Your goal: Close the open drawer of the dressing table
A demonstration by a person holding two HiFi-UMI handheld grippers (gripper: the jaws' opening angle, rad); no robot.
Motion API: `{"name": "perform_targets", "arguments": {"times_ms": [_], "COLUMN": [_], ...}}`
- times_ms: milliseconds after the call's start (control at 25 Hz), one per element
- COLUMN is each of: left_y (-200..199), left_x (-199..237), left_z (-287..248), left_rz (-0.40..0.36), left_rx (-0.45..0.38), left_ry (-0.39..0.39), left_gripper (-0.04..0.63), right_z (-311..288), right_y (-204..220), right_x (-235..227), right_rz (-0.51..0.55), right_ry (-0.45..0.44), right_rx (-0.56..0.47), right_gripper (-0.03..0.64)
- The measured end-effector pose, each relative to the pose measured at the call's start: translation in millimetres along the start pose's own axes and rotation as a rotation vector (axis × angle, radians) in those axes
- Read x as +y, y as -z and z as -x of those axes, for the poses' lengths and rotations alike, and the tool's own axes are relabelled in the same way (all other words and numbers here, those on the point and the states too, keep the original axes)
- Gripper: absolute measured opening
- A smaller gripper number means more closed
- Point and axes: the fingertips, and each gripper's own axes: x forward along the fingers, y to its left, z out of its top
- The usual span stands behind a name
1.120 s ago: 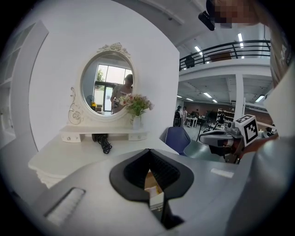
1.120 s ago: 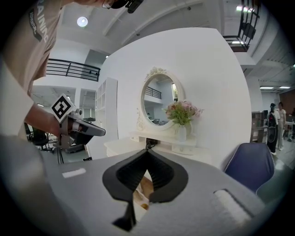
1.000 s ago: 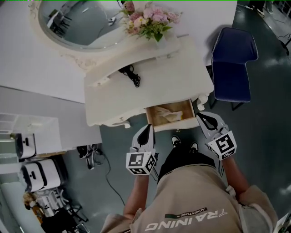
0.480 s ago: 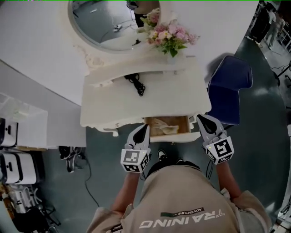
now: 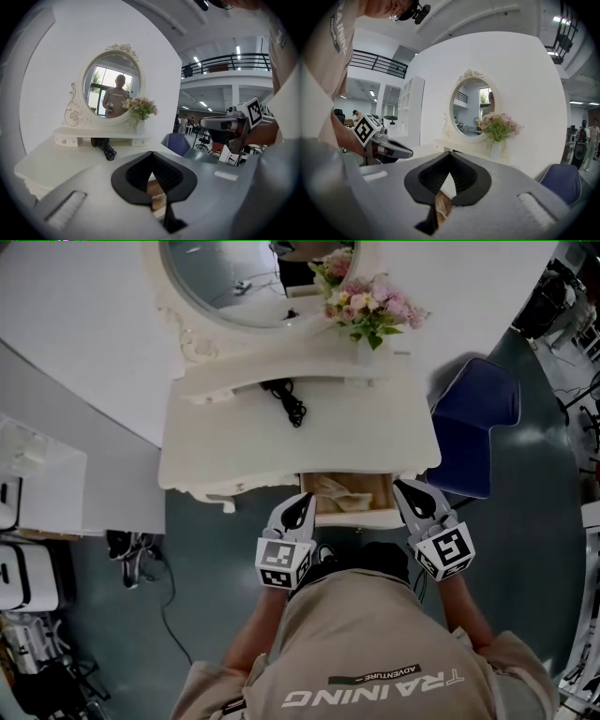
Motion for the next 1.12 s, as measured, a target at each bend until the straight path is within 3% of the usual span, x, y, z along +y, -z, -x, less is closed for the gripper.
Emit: {"name": "perform_targets", "arguments": {"times_ms": [200,600,800,1120], "left_y": [45,171,229,273], "left_x": [6,10,-1,-9], "left_z": [-8,-28,-28,-46], "left_rz": [0.023,0.208,0.232,0.253], "left_rx": [0.116,0.415,0.582,0.695], "left_ry": [0.008,0.011,0.040,0.055], "left_gripper": [0.018,0.018,0.018,0.017], "right_z": [-10,-29,-31,-21], "right_y": [4,43,46,56], "right_x": [2,-18,-25,-53], "right_rz": [-0.002,-0.111,-0.114,-0.141], "right_ry": [-0.017,-0.031,-0.039,0.011], "right_rx": [0.022,0.116,0.143,0.170], "right_gripper": [0.003,0.003,0.003,0.003]}}
